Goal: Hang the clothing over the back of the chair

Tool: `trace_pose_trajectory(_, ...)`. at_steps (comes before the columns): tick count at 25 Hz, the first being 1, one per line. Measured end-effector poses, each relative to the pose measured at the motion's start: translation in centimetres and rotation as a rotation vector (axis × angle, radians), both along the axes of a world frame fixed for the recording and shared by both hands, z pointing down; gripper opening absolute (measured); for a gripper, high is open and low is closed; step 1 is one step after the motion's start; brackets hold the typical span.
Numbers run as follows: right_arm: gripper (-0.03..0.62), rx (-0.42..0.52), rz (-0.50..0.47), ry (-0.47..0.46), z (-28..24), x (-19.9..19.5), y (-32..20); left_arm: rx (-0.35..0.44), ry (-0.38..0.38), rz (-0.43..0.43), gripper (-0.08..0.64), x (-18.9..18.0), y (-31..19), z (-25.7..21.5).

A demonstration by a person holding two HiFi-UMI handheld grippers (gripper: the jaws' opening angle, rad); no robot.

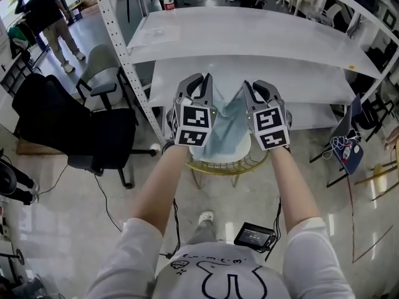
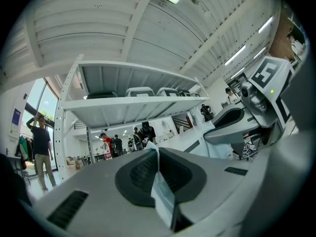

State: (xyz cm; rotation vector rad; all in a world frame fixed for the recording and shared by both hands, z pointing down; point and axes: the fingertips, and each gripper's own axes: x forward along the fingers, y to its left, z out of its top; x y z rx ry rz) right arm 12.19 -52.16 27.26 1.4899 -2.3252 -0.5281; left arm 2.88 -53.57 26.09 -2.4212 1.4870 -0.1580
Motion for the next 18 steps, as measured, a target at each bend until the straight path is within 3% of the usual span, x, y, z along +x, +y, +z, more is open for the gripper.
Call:
trace_pose_trajectory(6,0.032,-0.085,0.014,-0.019,4.4,0.2,1.5,-0.08,-0.006,-0.006,0.023,-0.2,1.6,4.1)
trace_pose_trajectory(18,0.032,-0.149,-0.018,-0.052,8.3,-0.5,7.5,-0.169,0.024,-0.032,0.023,-1.7,6.5,8.5)
